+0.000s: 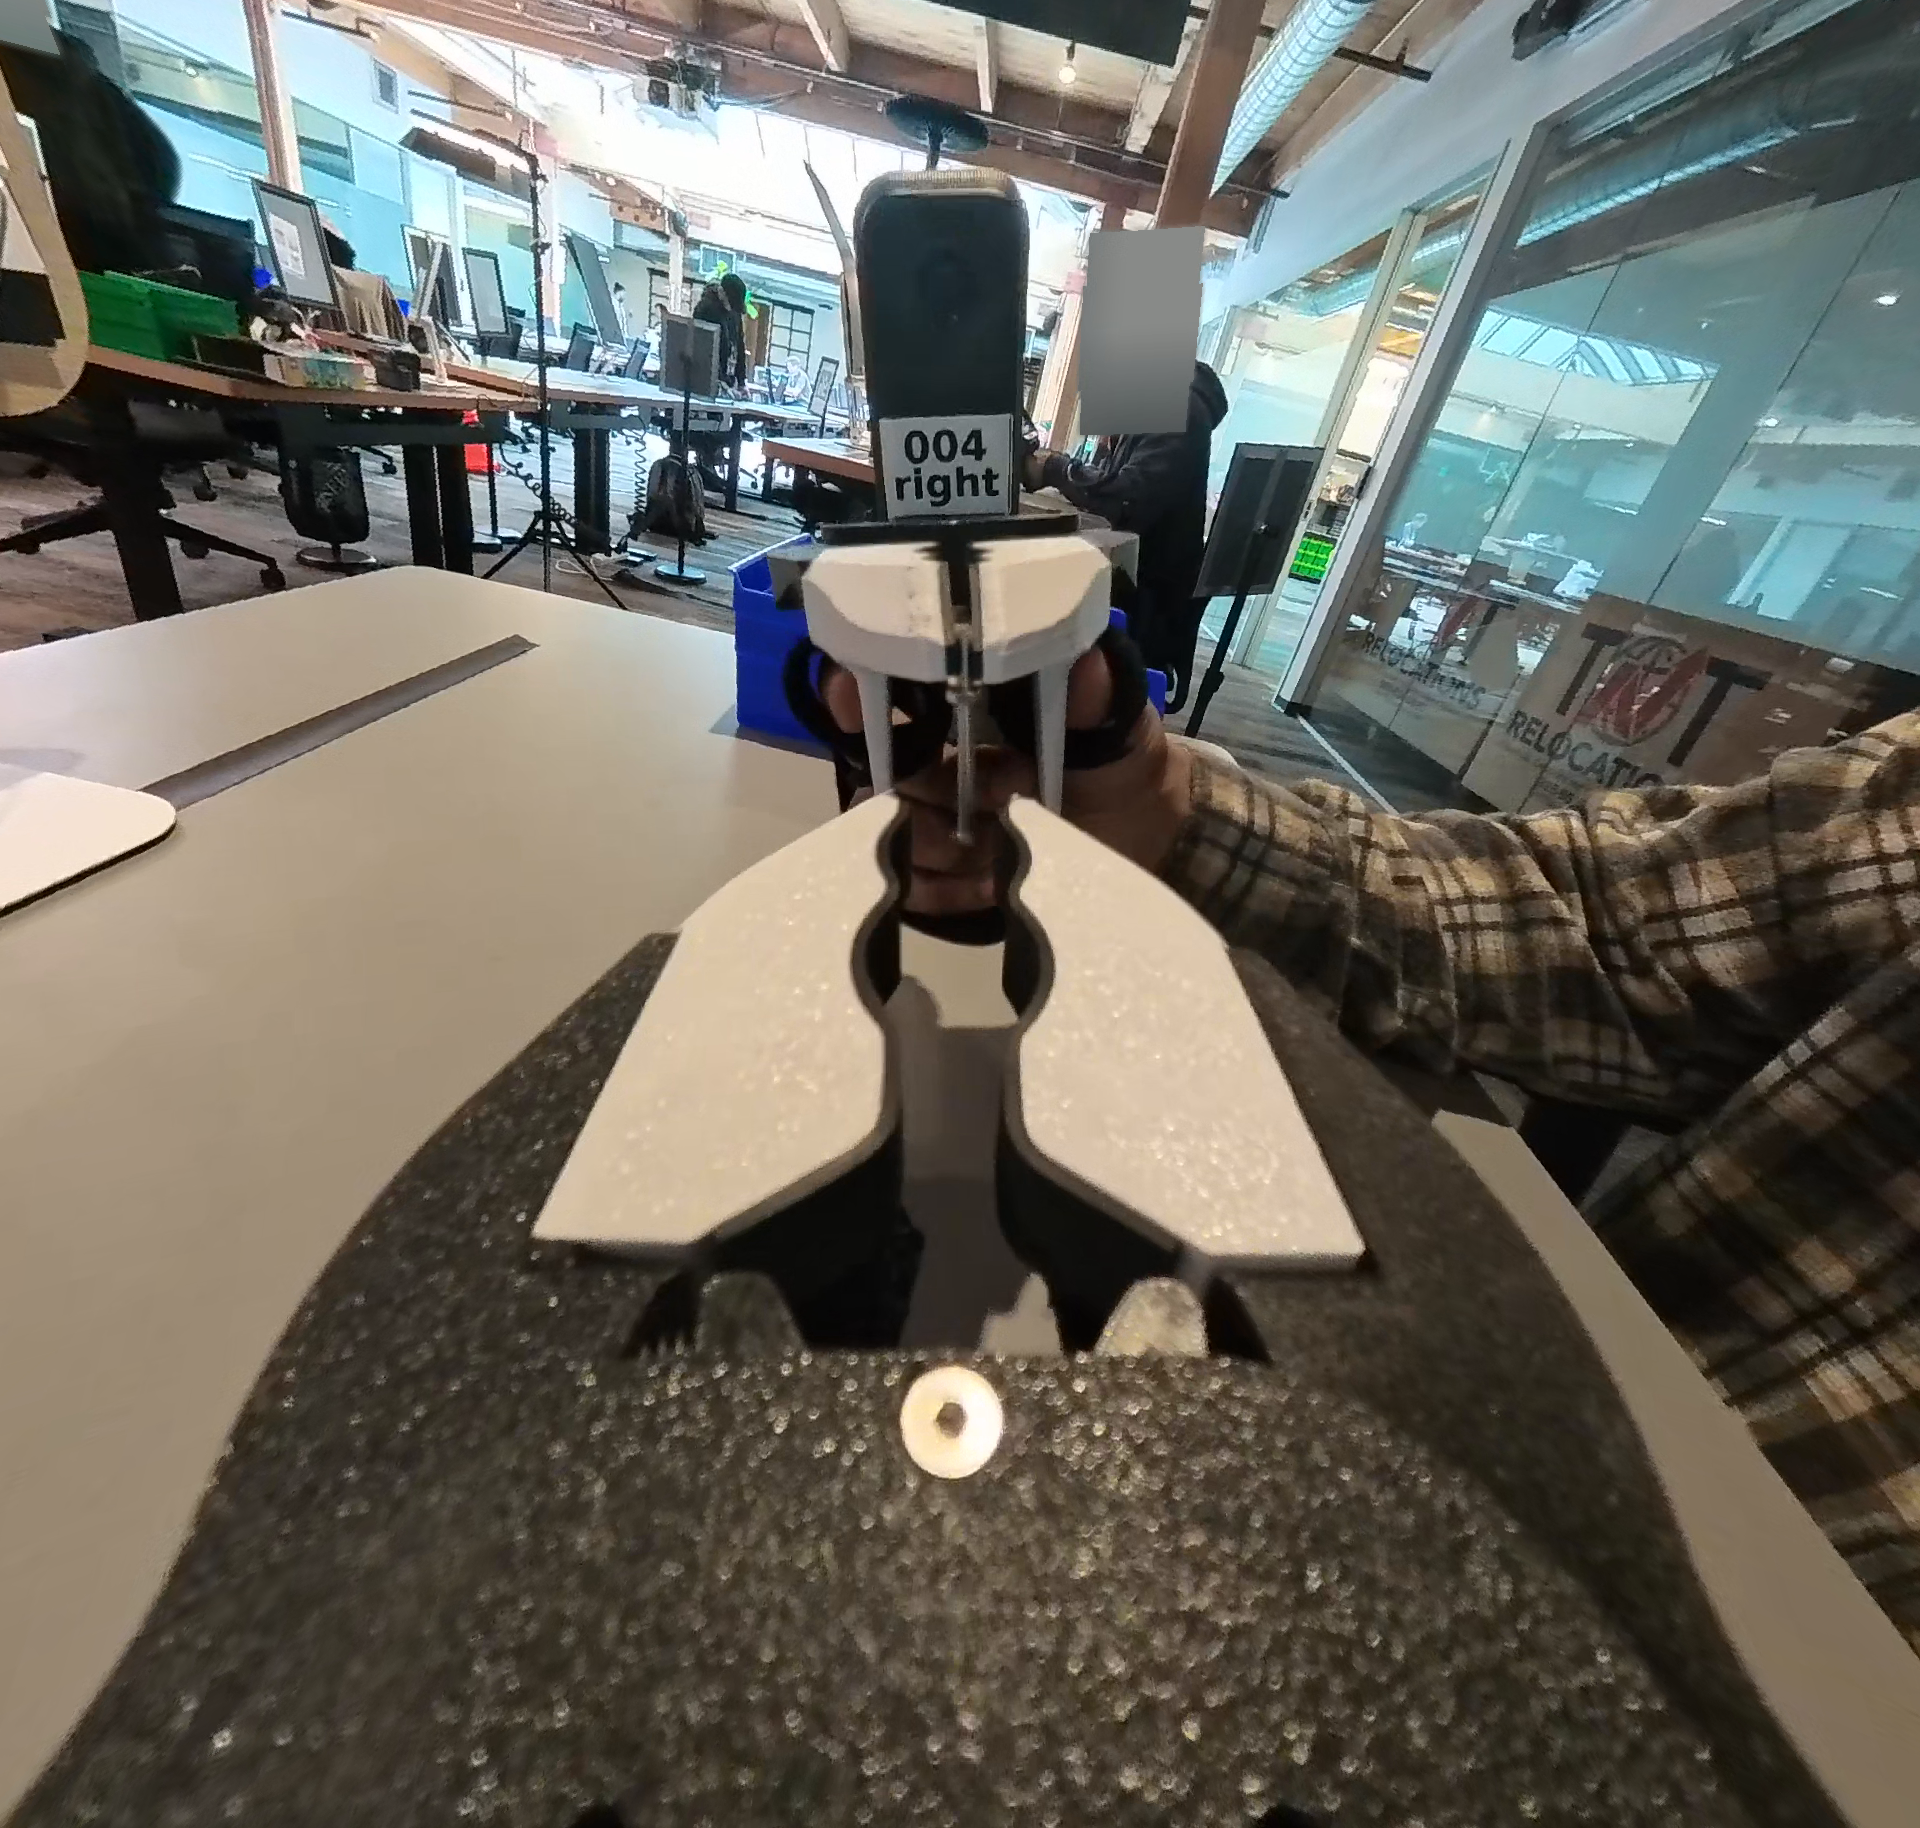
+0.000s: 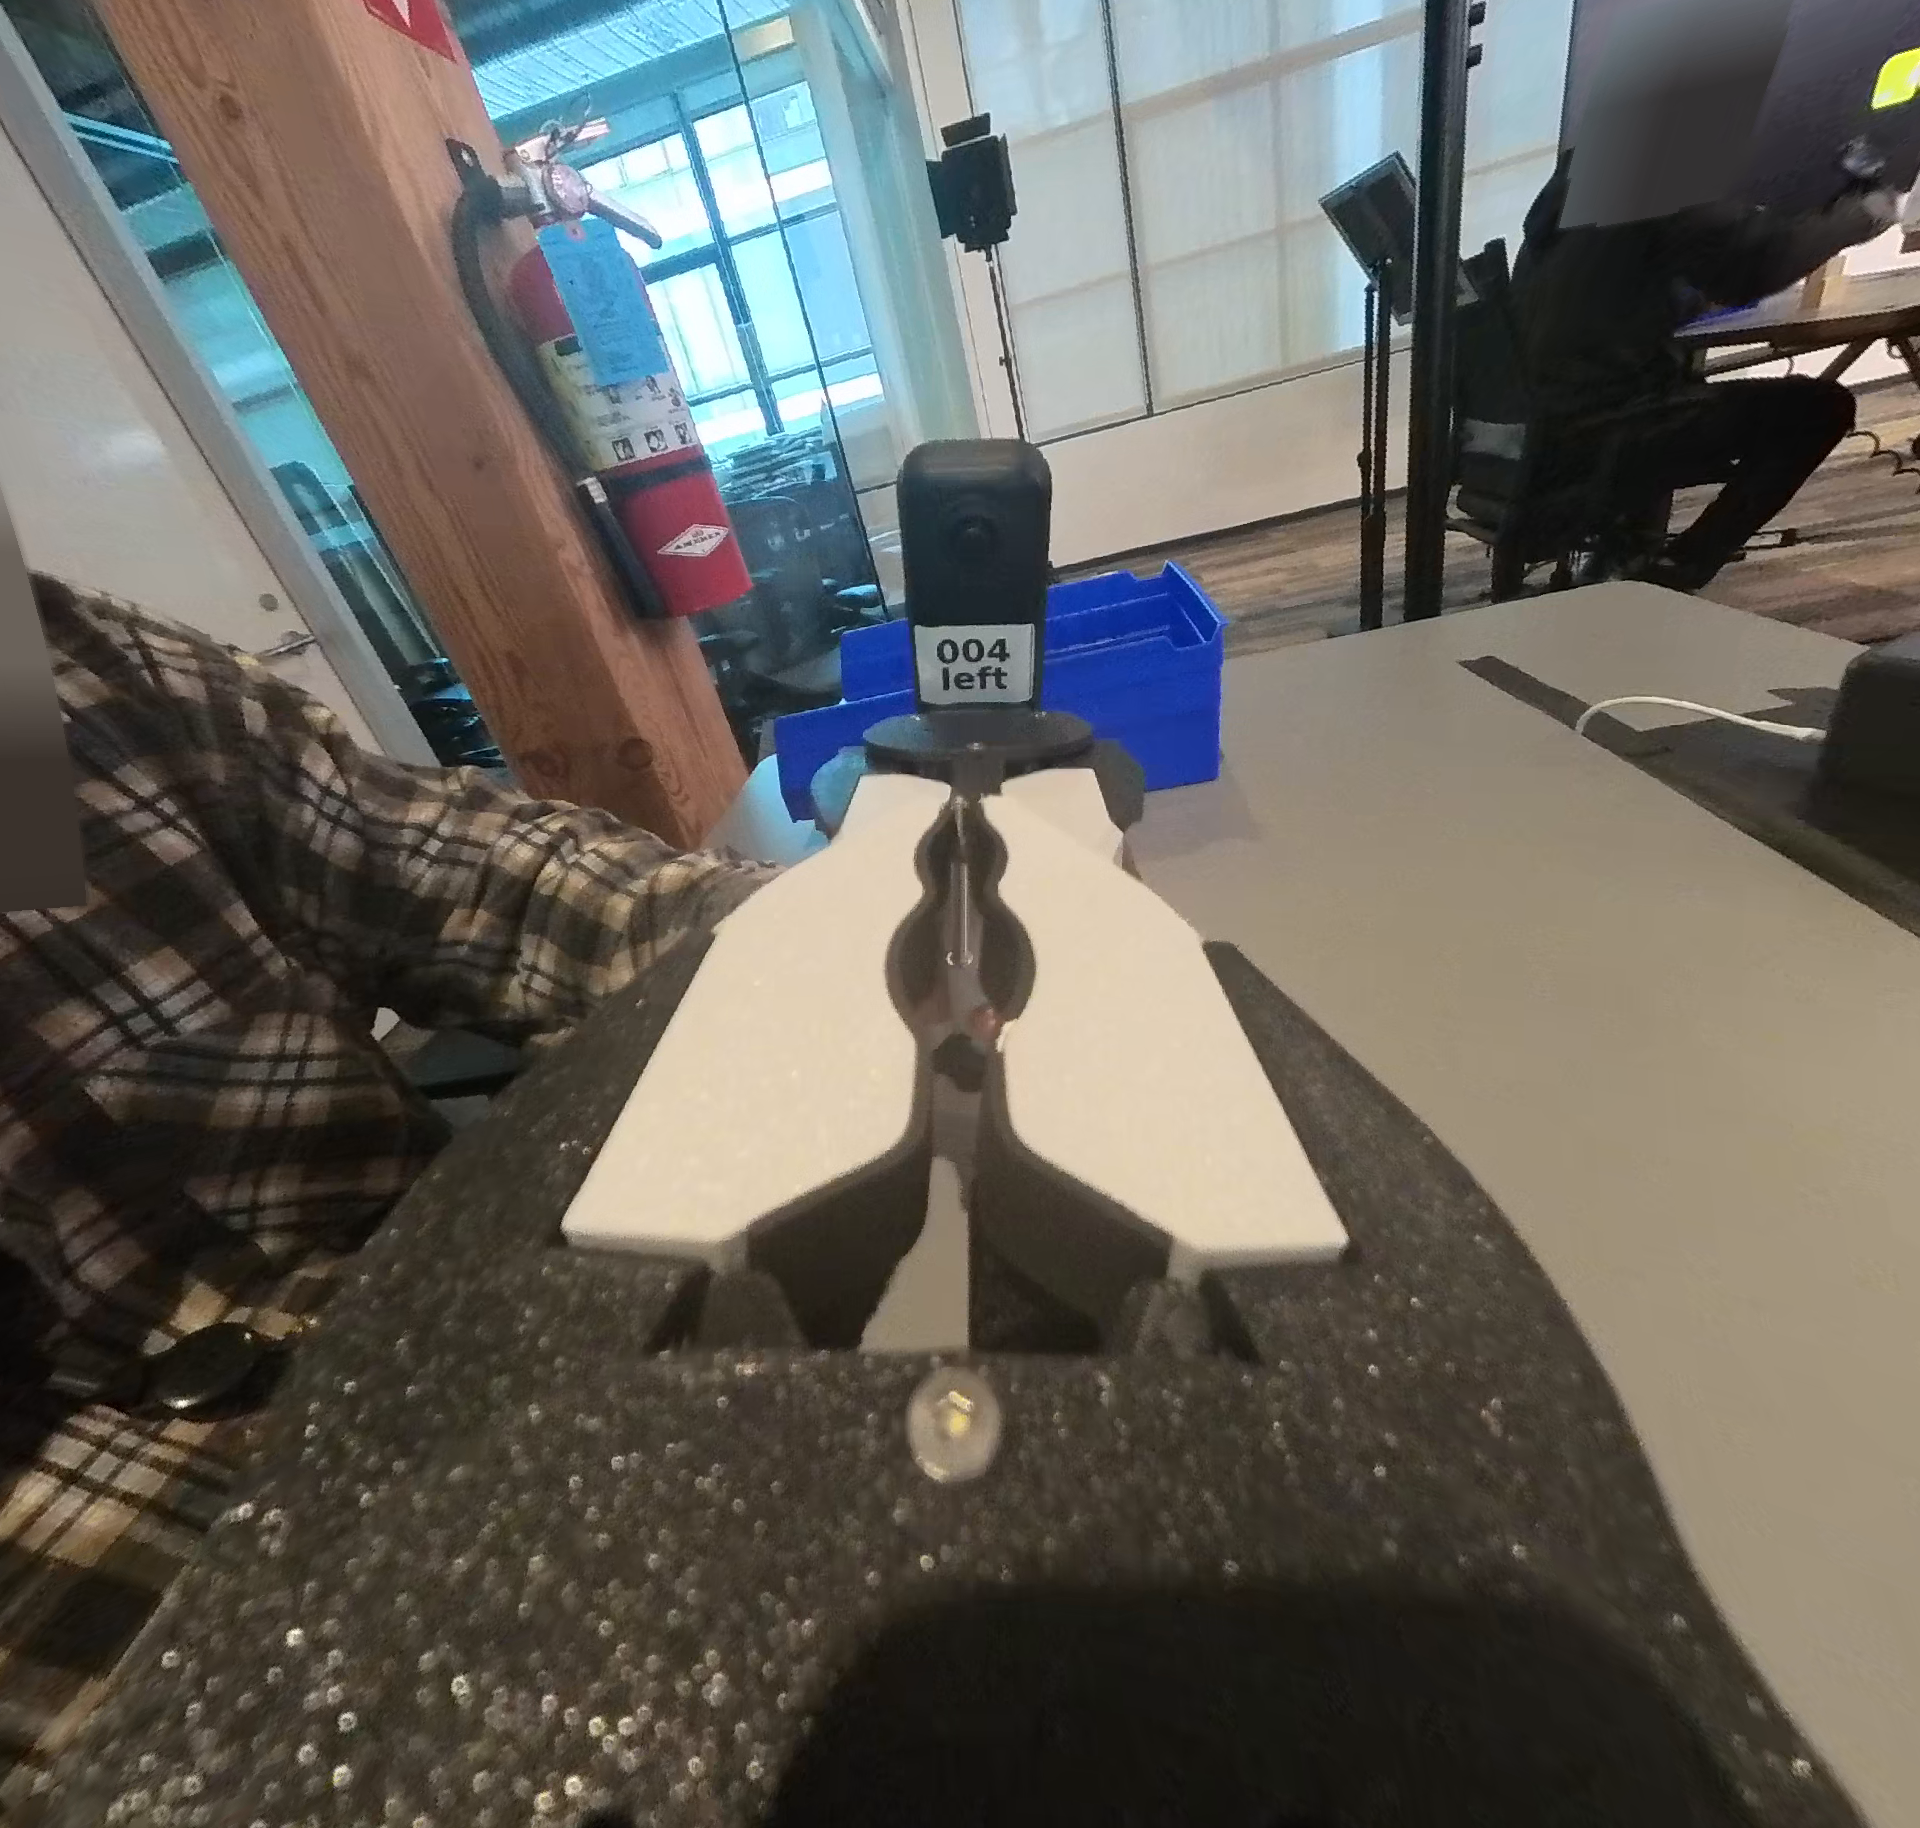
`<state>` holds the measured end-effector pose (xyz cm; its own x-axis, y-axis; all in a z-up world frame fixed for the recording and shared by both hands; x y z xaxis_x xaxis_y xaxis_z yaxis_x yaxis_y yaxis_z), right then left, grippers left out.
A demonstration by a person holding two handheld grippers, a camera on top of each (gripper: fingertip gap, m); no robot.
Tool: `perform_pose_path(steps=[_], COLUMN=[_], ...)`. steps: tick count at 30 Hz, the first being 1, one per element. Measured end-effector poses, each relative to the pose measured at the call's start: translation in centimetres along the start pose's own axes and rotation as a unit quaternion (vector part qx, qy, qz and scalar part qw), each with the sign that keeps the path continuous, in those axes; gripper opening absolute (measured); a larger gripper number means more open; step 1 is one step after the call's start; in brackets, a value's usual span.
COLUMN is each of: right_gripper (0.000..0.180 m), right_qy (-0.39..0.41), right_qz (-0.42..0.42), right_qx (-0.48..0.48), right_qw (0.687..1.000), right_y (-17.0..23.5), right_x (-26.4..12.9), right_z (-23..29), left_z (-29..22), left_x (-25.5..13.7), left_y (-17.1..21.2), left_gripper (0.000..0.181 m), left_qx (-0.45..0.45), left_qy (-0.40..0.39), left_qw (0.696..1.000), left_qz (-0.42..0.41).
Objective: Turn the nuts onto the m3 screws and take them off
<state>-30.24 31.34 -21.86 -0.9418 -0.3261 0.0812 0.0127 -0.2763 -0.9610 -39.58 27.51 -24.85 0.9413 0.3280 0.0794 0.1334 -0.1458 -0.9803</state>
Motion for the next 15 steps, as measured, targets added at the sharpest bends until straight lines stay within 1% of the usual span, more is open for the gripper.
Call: perform_pose_path(steps=[6, 15], right_gripper=[0.002, 0.002], right_qy=[0.001, -0.004], right_qz=[-0.003, 0.003], right_qx=[0.001, 0.003], right_qw=[1.000, 1.000], right_y=[-0.01, 0.13], right_x=[0.05, 0.30], right_z=[-0.03, 0.08], left_z=[-0.26, -0.43], left_x=[0.12, 0.20], left_y=[0.03, 0.06], left_gripper=[0.008, 0.004], left_qx=[0.003, 0.004], left_qy=[0.008, 0.011], left_qw=[1.000, 1.000], left_qz=[0.004, 0.010])
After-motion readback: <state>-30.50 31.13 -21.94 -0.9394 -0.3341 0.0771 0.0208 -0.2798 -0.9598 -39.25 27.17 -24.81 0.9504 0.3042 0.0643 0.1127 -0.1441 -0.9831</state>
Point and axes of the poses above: each gripper's, where its closed fingertips meet, x out along the fingers, y out of its underside, z = x × y across the jaws, the point moved 6 cm from there along -x, back along the fingers, and after that the axes turned 2 degrees about x, right-handed, at the moved point
